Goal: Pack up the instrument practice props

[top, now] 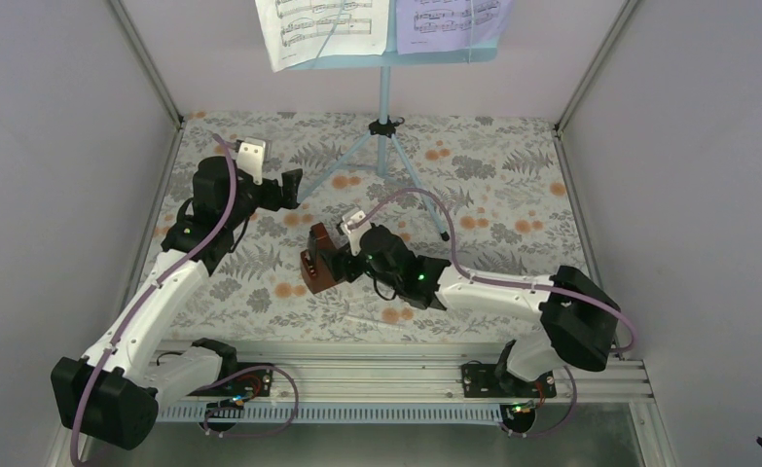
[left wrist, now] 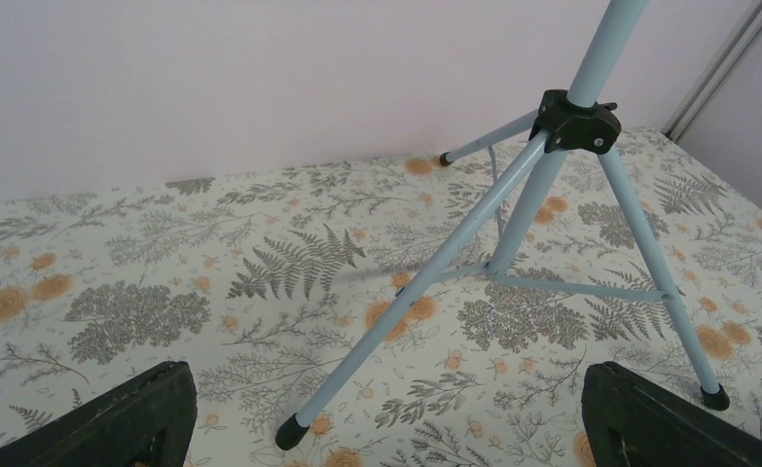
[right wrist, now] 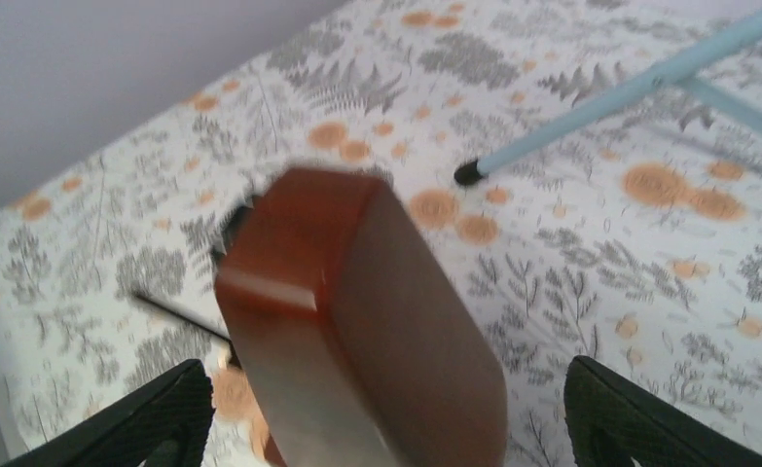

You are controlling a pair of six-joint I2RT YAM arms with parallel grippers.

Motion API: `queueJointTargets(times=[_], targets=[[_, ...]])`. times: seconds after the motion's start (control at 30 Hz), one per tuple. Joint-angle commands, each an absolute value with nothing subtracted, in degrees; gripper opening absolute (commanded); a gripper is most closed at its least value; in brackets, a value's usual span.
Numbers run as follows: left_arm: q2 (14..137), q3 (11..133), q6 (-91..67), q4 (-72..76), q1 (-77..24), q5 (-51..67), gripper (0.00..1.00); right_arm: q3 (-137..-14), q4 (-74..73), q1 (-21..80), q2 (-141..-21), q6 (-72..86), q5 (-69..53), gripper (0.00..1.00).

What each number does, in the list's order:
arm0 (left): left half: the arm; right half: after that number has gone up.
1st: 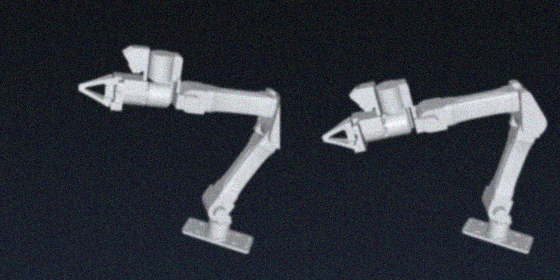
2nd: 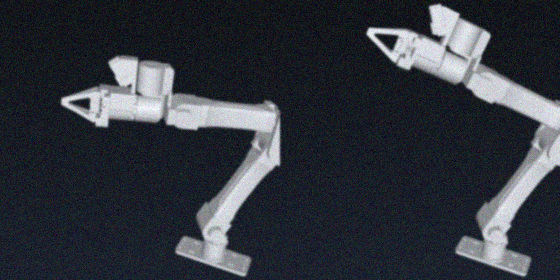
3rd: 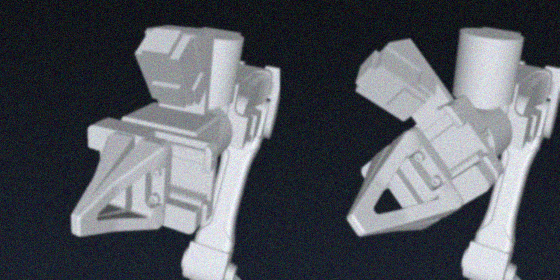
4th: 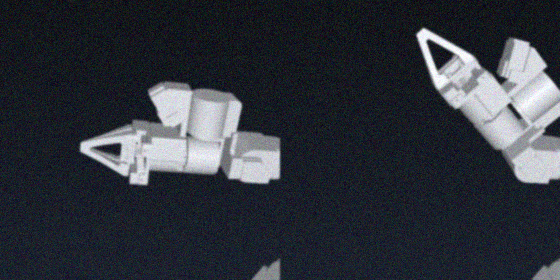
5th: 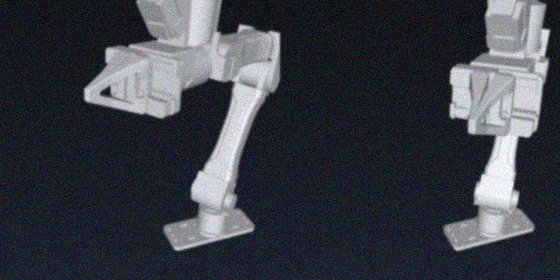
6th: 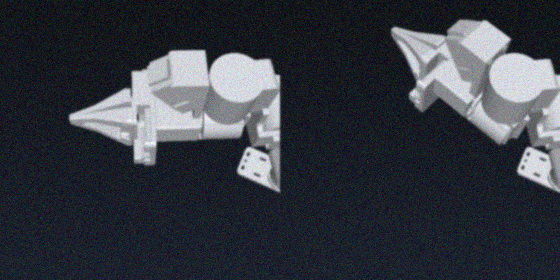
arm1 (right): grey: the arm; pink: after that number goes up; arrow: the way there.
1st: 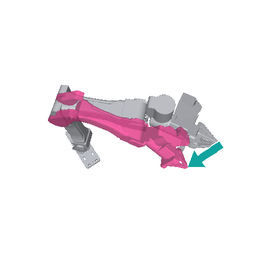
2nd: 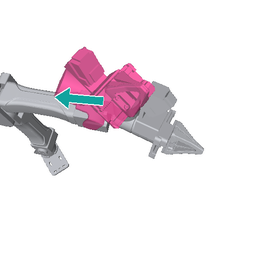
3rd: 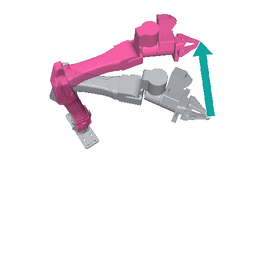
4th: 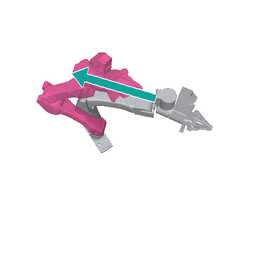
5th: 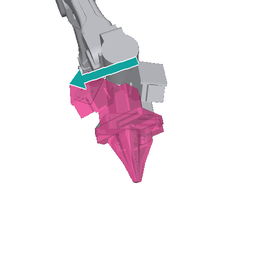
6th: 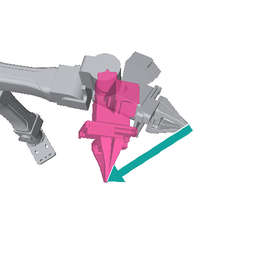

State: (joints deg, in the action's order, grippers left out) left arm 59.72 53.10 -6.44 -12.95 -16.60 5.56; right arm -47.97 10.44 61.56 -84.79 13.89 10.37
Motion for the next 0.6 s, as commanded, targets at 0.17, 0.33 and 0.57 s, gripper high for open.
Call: queueJointTargets(times=[0.17,0.33,0.57], targets=[[59.4,52.8,-5.7,-13.2,-16.5,5.4,0.98,-57.6,8.8,63.0,-92.2,21.7,21.7,0.72],[59.1,52.9,-5.6,-13.2,-16.4,5.5,0.98,-58.4,9.3,63.3,-94.9,21.7,22.5,0.68],[59.2,52.9,-5.6,-13.2,-16.5,5.8,0.98,-56.2,13.5,63.4,-98.1,19.0,24.7,0.54]])
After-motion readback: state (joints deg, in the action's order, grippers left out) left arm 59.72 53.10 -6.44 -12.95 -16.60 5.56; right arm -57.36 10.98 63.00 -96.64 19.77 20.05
